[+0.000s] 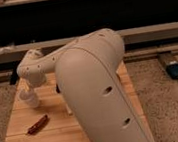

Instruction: Pick up the ceramic cup

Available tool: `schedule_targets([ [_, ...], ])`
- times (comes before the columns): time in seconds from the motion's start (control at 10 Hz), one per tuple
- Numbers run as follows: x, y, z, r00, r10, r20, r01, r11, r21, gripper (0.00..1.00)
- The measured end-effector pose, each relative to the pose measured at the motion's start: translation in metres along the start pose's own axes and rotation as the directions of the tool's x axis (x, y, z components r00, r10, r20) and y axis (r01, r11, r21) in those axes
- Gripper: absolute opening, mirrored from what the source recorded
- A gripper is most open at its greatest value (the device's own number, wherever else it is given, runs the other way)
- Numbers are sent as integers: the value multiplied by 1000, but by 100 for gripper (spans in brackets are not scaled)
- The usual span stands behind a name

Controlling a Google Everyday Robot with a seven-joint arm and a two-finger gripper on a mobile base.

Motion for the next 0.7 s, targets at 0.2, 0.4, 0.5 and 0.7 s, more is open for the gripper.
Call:
schedule_targets([
  [0.2,0,-2,11,1000,-21,5,22,999,-30,80],
  [0.4,-3,-2,22,999,-37,11,38,998,-57,80],
  [0.5,-5,-1,27,999,-44,13,45,997,-69,80],
  [0.7,-10,1,37,998,-54,21,56,995,-85,70],
])
